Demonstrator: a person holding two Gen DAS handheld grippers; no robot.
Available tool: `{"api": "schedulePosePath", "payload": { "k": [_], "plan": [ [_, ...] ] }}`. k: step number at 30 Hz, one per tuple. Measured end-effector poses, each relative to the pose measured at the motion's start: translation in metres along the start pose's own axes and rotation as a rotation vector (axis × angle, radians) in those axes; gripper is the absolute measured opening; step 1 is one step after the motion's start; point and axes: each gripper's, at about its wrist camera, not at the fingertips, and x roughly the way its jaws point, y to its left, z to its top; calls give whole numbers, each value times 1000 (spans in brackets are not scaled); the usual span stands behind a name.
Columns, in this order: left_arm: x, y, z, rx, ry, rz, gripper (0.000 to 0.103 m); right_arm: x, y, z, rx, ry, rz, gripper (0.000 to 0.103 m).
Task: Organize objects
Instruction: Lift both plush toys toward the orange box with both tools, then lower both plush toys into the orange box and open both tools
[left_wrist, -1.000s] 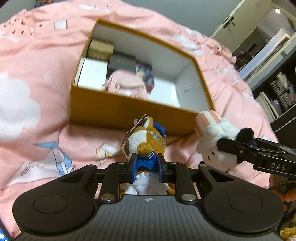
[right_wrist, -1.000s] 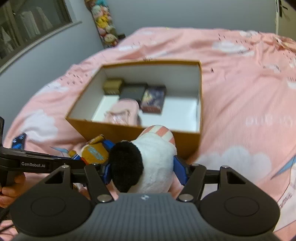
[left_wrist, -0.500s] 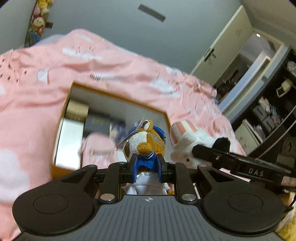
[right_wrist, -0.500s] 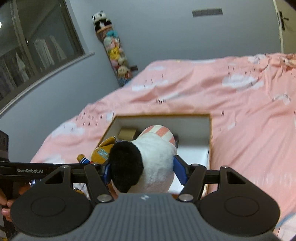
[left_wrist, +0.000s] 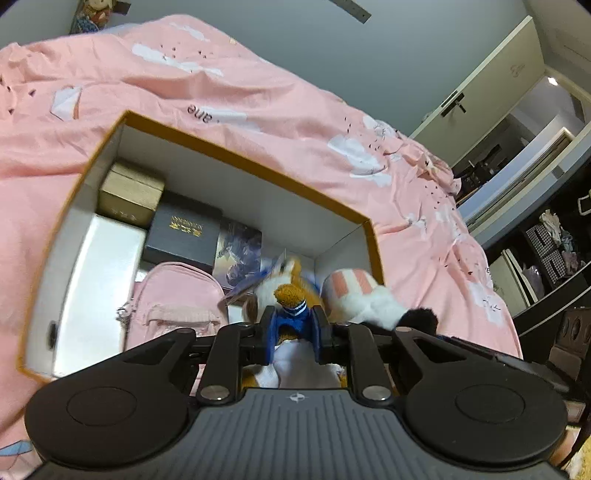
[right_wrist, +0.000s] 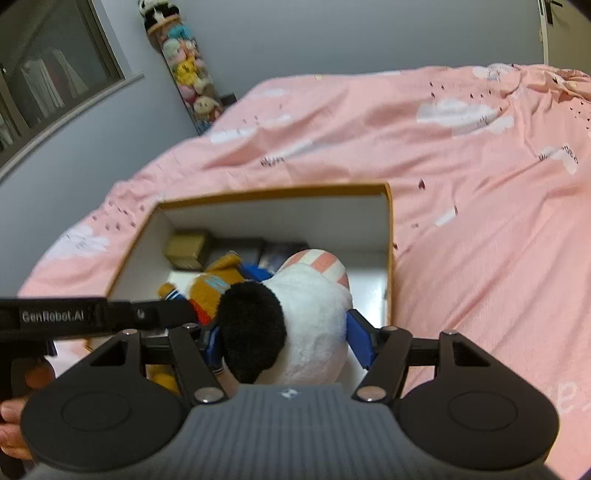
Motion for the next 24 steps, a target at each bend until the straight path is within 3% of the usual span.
{"api": "schedulePosePath", "payload": {
  "k": [10, 19, 24],
  "plan": [
    [39, 8, -2, -19, 97, -4, 17, 32, -1, 1, -72, 123, -33, 67],
    [47, 20, -5, -30, 148, -30, 19, 48, 12, -1, -191, 187, -75, 70],
    [38, 22, 2, -33, 194, -58, 39, 46, 10, 4, -195, 219, -54, 72]
  ]
}}
